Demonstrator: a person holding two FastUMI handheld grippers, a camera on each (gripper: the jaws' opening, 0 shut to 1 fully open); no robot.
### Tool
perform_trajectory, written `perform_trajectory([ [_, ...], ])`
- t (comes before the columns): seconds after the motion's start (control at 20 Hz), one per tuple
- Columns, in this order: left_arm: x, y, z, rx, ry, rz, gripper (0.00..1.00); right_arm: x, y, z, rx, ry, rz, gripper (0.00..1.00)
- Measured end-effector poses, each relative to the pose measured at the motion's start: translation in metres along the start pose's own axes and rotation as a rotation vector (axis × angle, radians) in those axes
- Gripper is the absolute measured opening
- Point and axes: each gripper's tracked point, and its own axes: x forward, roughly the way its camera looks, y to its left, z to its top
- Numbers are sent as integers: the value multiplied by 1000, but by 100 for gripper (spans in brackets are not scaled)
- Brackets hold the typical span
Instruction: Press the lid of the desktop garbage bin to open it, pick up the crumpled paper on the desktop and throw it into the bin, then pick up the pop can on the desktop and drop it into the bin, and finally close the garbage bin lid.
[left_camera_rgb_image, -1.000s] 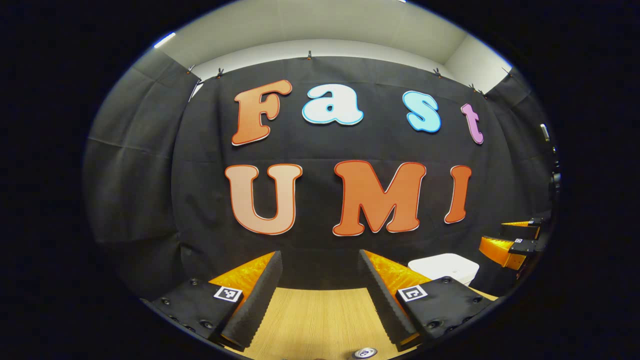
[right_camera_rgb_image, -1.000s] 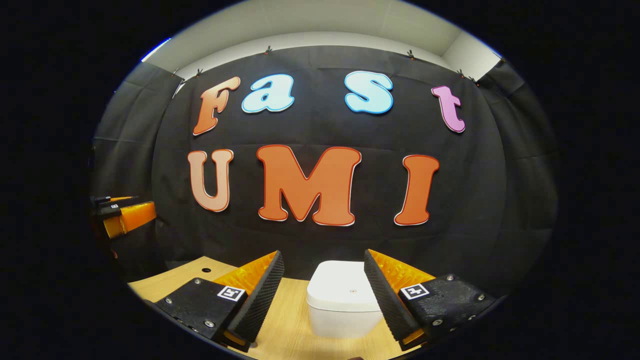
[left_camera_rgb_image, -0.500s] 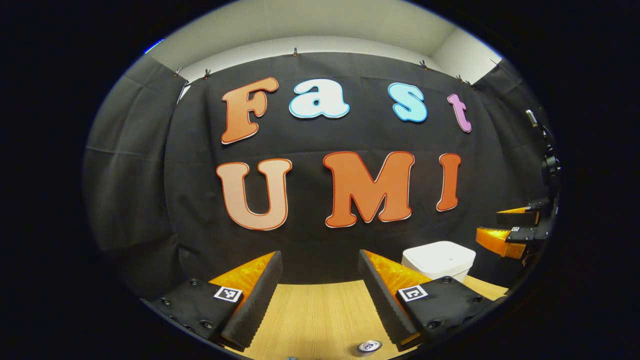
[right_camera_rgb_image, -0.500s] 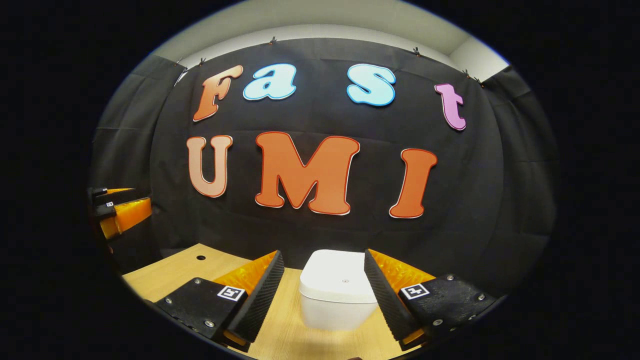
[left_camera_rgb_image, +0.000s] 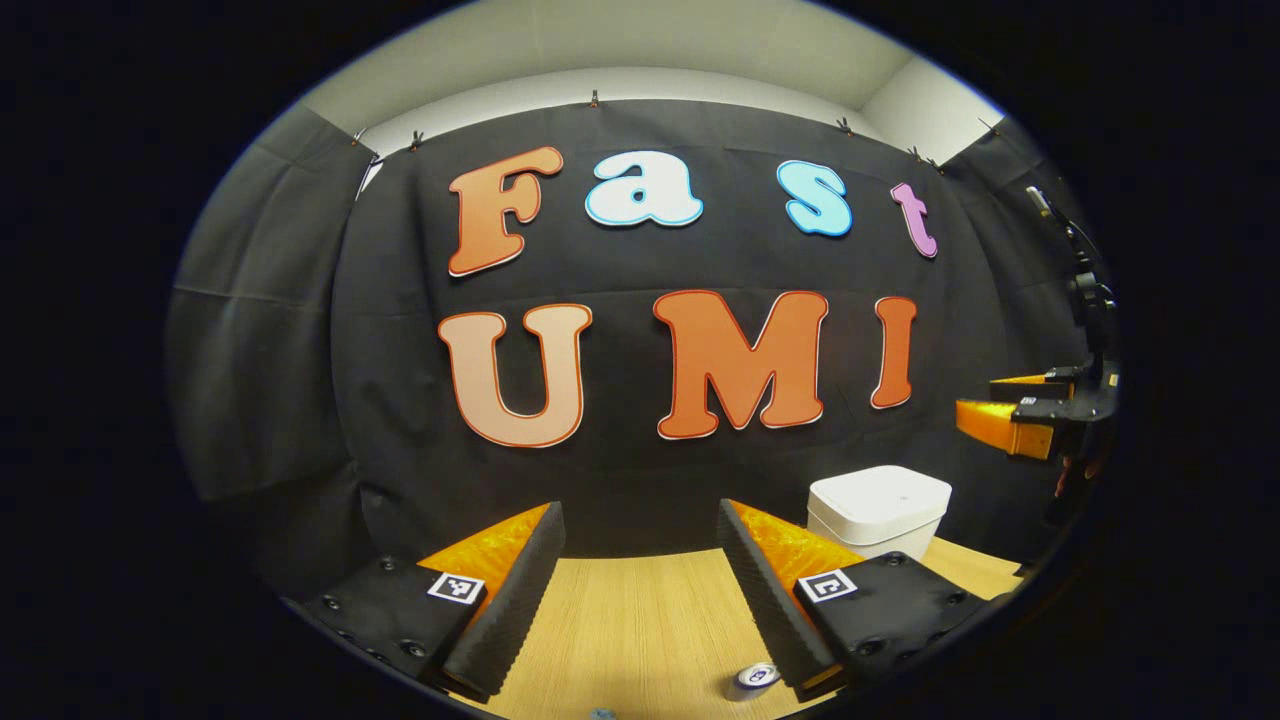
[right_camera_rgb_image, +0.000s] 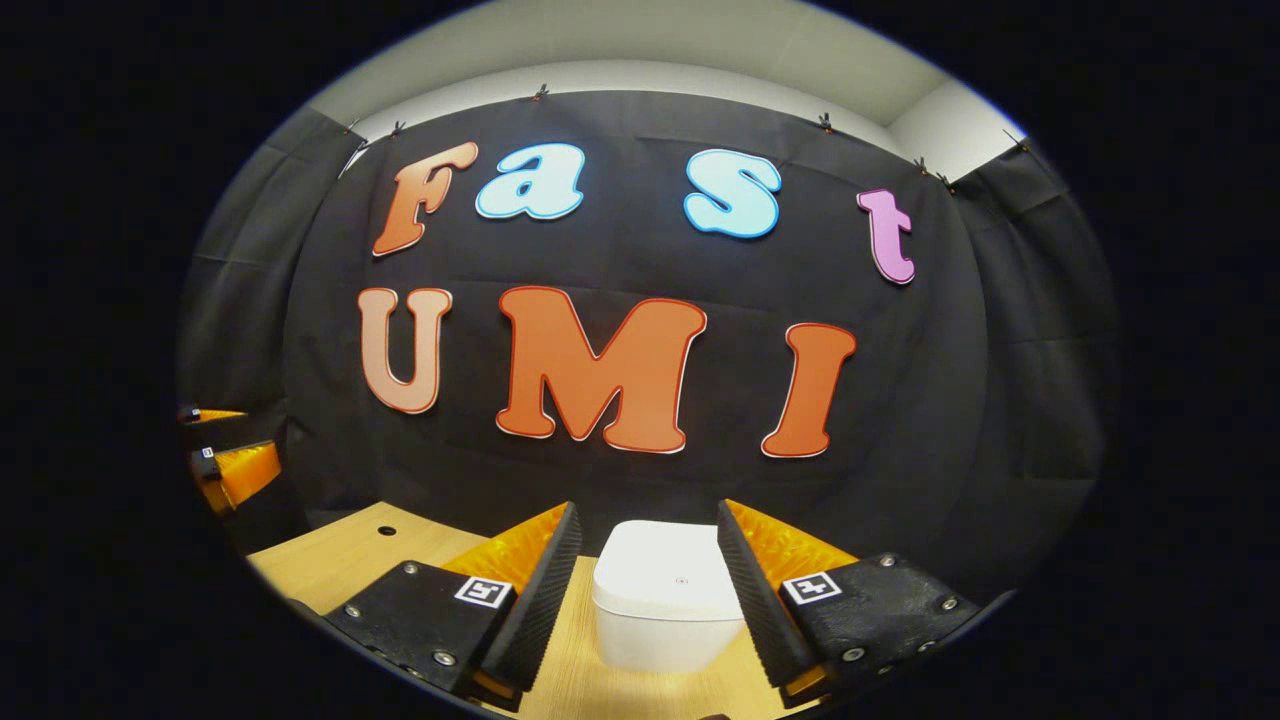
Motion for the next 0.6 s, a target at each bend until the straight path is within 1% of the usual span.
perform_trajectory([
  [0.05, 1, 2, -1, 0, -1, -5, 97, 3, 0, 2, 4, 0, -9, 77],
  [0.15, -1, 9, -4, 3, -1, -16, 99, 10, -1, 6, 5, -4, -25, 72],
  [0.2, -1, 12, -5, 7, 1, -23, 97, 11, -3, 6, 8, -5, -39, 63],
  [0.25, -3, 15, -8, 11, 1, -27, 97, 12, -7, 6, 12, -7, -59, 56],
  [0.3, -2, 18, -11, 12, 9, -29, 97, 14, -11, 4, 19, 4, -77, 41],
  [0.35, -2, 20, -16, 10, 16, -34, 98, 16, -14, -1, 24, 17, -94, 35],
  [0.4, -1, 21, -19, 4, 20, -37, 98, 19, -18, -5, 26, 25, -106, 31],
  [0.45, 1, 21, -24, 0, 35, -38, 98, 23, -20, -8, 30, 41, -111, 22],
  [0.5, 3, 22, -30, -1, 50, -36, 99, 27, -22, -11, 36, 52, -108, 18],
  [0.55, 5, 23, -35, 2, 57, -28, 98, 32, -23, -15, 38, 57, -105, 11],
  [0.6, 8, 24, -36, 7, 58, -16, 99, 39, -25, -17, 34, 59, -100, 8],
])
